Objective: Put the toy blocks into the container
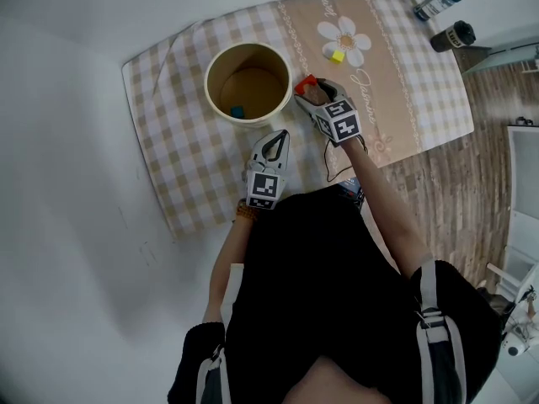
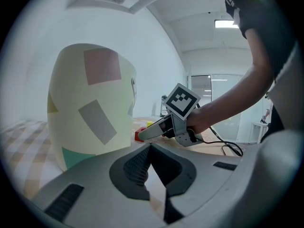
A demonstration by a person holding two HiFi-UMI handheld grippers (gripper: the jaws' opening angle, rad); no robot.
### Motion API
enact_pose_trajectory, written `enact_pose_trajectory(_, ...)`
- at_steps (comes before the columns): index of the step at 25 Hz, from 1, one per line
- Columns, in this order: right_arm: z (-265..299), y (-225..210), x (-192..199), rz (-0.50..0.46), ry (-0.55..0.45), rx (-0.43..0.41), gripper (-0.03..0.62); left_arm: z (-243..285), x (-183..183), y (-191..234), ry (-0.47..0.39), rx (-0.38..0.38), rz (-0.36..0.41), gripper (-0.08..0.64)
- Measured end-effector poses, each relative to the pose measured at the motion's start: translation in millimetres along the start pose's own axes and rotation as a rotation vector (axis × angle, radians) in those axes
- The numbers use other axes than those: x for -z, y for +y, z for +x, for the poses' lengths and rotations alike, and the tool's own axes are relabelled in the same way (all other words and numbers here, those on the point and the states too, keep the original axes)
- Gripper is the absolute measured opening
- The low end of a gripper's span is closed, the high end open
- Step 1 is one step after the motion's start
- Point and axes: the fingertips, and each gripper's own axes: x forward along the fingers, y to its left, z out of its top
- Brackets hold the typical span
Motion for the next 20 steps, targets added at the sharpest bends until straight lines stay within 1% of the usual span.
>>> enact_pose_trajectory(2, 1, -3, 0, 0.004, 0.000, 0.006, 0.316, 1, 0, 1, -0.002, -0.001, 0.000, 0.002)
enact_pose_trajectory(5, 2, -4, 2, 0.003, 0.003, 0.013, 0.314, 1, -2, 1, -0.007, -0.002, -0.002, 0.002)
enact_pose_trajectory(7, 1, -5, 3, 0.001, 0.003, 0.023, 0.284, 0, -1, 1, -0.007, -0.001, -0.002, 0.002)
enact_pose_trajectory(14, -4, -5, 2, 0.008, -0.014, 0.015, 0.282, 0, -1, 0, -0.003, -0.002, -0.004, 0.002)
enact_pose_trajectory(20, -20, 3, -6, -0.015, -0.051, 0.000, 0.271, 1, -1, 1, -0.005, -0.001, -0.006, 0.002)
